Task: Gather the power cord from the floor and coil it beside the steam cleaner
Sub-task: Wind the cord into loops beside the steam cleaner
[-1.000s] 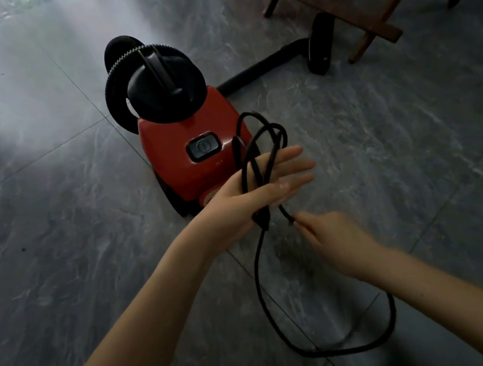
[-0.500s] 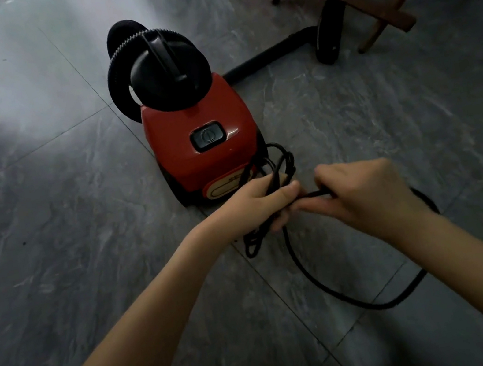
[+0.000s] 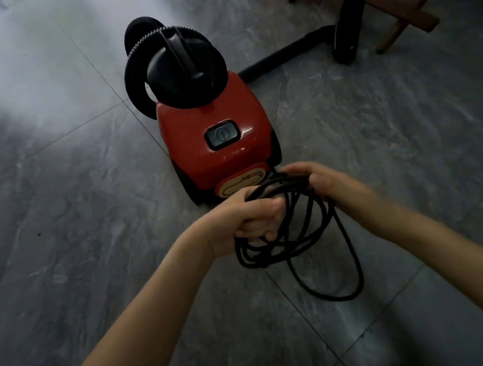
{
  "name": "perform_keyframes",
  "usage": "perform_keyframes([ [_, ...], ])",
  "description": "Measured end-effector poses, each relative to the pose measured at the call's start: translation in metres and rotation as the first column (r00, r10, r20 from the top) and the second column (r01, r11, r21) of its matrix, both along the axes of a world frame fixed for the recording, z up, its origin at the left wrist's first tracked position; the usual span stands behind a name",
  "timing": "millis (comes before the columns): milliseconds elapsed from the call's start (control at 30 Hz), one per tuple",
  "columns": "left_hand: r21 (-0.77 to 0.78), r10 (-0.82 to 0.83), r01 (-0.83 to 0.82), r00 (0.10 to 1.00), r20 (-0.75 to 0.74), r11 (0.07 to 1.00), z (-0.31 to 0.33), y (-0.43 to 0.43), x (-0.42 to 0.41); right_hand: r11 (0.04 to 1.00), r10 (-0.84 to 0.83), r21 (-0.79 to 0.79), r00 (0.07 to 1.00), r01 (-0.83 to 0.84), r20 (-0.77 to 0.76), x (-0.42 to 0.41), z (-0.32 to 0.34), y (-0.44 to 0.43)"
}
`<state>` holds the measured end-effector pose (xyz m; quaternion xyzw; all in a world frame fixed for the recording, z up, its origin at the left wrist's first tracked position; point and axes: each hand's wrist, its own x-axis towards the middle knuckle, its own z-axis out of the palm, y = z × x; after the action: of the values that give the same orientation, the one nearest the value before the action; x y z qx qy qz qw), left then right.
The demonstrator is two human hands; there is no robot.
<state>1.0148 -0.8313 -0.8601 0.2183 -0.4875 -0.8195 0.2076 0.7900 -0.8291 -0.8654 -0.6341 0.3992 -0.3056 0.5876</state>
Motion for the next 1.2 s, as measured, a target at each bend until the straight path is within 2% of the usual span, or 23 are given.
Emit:
perform_keyframes([
  [100, -0.003, 0.08, -0.08, 0.994, 0.079, 0.997, -0.008, 0.004, 0.009, 0.999, 0.01, 0.036, 1.0, -0.011, 0.021, 0.005, -0.003, -0.002],
  [167, 0.011, 0.189, -0.193, 0.971, 0.147, 0.981, -0.011, 0.004, 0.013, 0.995, 0.029, 0.091, 1.0, -0.03, 0.013, 0.013, -0.003, -0.004],
  [233, -0.007, 0.341, -0.349, 0.909, 0.242, 0.937, -0.01, 0.001, 0.015, 0.987, 0.035, 0.155, 0.999, -0.036, 0.012, 0.02, -0.003, -0.007],
  [333, -0.083, 0.544, -0.554, 0.759, 0.358, 0.828, -0.009, -0.004, 0.013, 0.98, 0.0, 0.198, 0.999, -0.009, 0.049, 0.023, -0.004, -0.009],
  [433, -0.11, 0.625, -0.634, 0.689, 0.367, 0.765, -0.011, -0.005, 0.007, 0.99, -0.073, 0.124, 0.997, 0.073, -0.001, 0.028, -0.008, -0.015],
  [533, -0.076, 0.646, -0.657, 0.705, 0.292, 0.75, -0.011, -0.005, 0.008, 0.963, -0.198, 0.2, 0.978, 0.182, 0.062, 0.028, -0.011, -0.026],
  [600, -0.205, 0.702, -0.675, 0.643, 0.307, 0.709, -0.011, -0.006, 0.014, 0.956, -0.195, 0.242, 0.976, 0.166, 0.099, 0.024, -0.011, -0.036],
  [667, -0.449, 0.828, -0.696, 0.464, 0.314, 0.56, -0.012, -0.005, 0.016, 0.956, -0.16, 0.268, 0.978, 0.121, 0.131, 0.024, -0.012, -0.046],
  [733, -0.681, 0.931, -0.635, 0.238, 0.278, 0.366, -0.014, -0.004, 0.017, 0.952, -0.166, 0.277, 0.979, 0.128, 0.121, 0.027, -0.016, -0.055],
  [767, -0.782, 0.956, -0.55, 0.157, 0.248, 0.294, -0.015, -0.004, 0.016, 0.946, -0.193, 0.285, 0.976, 0.158, 0.101, 0.028, -0.019, -0.059],
  [833, -0.926, 0.98, -0.318, 0.061, 0.191, 0.201, -0.017, -0.006, 0.015, 0.914, -0.289, 0.309, 0.956, 0.264, 0.038, 0.029, -0.026, -0.065],
  [900, -0.98, 0.989, -0.134, 0.034, 0.142, 0.145, -0.019, -0.009, 0.015, 0.893, -0.352, 0.293, 0.936, 0.341, -0.017, 0.03, -0.03, -0.067],
  [1067, -0.995, 0.993, -0.01, 0.05, 0.102, 0.103, -0.031, -0.002, 0.024, 0.919, -0.327, 0.2, 0.94, 0.34, -0.097, 0.04, -0.03, -0.071],
  [1133, -0.991, 0.99, -0.028, 0.044, 0.133, 0.134, -0.039, 0.001, 0.024, 0.927, -0.299, 0.209, 0.95, 0.312, -0.093, 0.043, -0.03, -0.072],
  [1200, -0.969, 0.981, -0.152, 0.05, 0.189, 0.194, -0.047, 0.002, 0.021, 0.927, -0.294, 0.212, 0.95, 0.31, -0.102, 0.044, -0.03, -0.072],
])
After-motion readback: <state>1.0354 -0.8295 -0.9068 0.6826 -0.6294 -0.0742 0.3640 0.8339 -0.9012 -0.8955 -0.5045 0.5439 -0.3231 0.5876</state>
